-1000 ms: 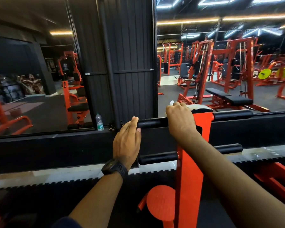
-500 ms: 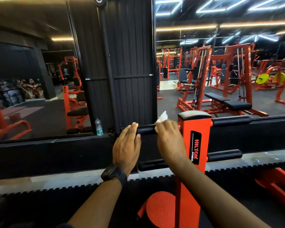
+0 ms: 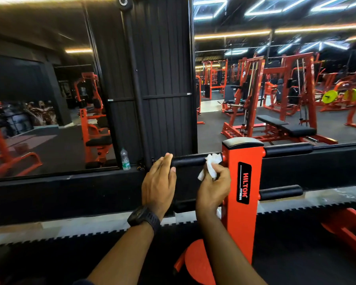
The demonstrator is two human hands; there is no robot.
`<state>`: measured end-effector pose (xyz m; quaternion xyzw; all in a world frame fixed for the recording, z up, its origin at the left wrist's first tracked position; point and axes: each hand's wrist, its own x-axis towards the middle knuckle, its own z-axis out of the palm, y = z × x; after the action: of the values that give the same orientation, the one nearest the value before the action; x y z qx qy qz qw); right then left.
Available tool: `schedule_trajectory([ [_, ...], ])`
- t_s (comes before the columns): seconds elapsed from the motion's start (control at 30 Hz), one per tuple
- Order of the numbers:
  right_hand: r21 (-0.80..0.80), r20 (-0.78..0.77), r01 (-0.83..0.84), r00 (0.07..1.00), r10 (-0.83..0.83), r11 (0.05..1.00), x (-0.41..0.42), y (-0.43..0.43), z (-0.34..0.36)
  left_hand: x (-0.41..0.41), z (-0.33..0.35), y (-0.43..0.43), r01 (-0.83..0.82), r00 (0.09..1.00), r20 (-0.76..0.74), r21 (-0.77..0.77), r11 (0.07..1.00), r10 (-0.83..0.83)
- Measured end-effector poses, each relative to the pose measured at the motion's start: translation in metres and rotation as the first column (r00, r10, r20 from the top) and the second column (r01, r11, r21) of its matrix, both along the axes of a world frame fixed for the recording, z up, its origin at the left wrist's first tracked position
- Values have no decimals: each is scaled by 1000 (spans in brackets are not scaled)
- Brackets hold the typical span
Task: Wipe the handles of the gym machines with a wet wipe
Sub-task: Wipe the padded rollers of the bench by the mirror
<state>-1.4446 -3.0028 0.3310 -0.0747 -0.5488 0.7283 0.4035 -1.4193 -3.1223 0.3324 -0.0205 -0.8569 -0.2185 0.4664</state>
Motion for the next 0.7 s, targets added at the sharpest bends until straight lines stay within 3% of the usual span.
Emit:
schedule_trajectory([
  [0.07, -105, -32, -11, 999, 8, 994, 7, -18, 7, 0, 0, -1, 2, 1000, -4, -11, 1000, -2],
  [0.2, -35, -41, -169, 985, 168, 985, 11, -32, 7, -1, -1, 0, 3, 1000, -7, -2, 1000, -3],
  [0.33, -225, -28, -219, 976, 218, 949, 8, -30, 2, -3, -1, -1, 9, 1000, -6, -1, 1000, -9],
  [0.47, -75, -13, -419, 908, 419, 905, 27, -47, 3, -3, -4, -4, 40, 999, 1, 8, 999, -40],
  [0.6, -249, -1, -371, 924, 383, 894, 21, -40, 3, -3, -2, -9, 19, 1000, 13, -27, 999, -18],
  [0.7, -181, -17, -465, 882, 470, 867, 31, -54, 4, -1, -4, -11, 55, 997, 50, -17, 998, -54],
])
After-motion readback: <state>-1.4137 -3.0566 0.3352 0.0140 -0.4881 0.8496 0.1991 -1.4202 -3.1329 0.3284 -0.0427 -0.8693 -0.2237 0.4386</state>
